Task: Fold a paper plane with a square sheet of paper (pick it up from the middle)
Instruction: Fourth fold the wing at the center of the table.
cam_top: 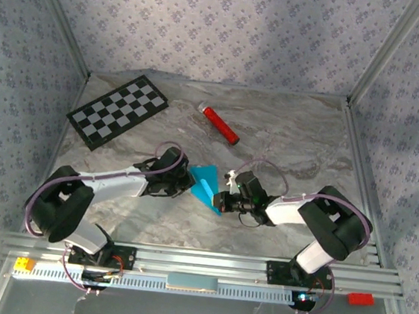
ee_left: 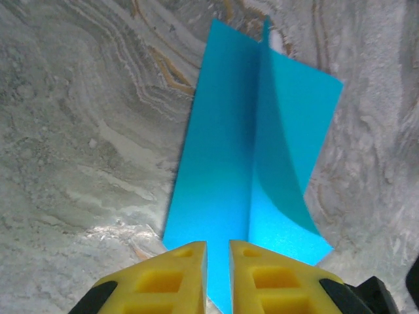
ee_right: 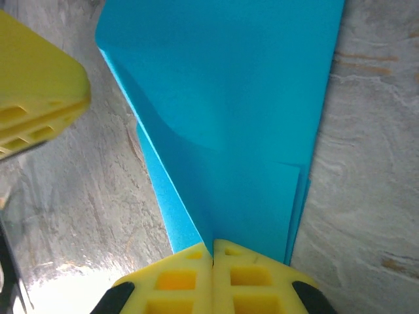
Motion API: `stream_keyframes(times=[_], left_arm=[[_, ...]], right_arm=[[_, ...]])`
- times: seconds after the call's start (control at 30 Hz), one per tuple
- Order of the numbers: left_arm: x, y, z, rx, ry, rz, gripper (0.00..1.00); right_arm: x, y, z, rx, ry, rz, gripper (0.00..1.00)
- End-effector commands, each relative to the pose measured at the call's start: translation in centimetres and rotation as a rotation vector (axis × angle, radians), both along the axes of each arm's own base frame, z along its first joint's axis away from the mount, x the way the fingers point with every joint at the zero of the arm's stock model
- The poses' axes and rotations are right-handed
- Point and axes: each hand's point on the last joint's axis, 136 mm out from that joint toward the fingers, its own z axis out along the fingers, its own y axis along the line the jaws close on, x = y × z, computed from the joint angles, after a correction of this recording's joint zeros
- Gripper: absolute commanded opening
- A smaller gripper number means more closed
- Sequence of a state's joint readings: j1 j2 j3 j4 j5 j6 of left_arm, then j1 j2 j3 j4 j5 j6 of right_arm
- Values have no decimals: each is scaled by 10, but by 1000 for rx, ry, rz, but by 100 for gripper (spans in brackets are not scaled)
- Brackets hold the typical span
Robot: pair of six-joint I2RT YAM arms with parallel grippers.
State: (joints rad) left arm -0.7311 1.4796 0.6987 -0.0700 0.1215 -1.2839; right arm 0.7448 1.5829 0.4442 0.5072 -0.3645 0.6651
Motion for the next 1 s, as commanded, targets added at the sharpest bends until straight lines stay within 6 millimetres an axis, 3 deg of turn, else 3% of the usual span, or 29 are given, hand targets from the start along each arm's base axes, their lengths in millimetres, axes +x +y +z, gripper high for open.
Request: stream_keyframes(times=[0.0,0.27,0.43,0.67,0.97], left_arm=[[8,-15,6,-30,-9,-26,14],[16,-27,-2,-30,6,-47,13],[15,-31,-18,-13,45,-61,12],[-2,-17,-45,48,131,-20,3],[-14,-1,-48,86,140,26,2]], right_arm=[[-2,-1,-2,37,47,-21,0],[1,-7,3,57,52,-38,0],[2,-9,4,68,62,-49,0],[3,-13,5,80,78,-72,0],[1,-16,5,94,89,-91,0]])
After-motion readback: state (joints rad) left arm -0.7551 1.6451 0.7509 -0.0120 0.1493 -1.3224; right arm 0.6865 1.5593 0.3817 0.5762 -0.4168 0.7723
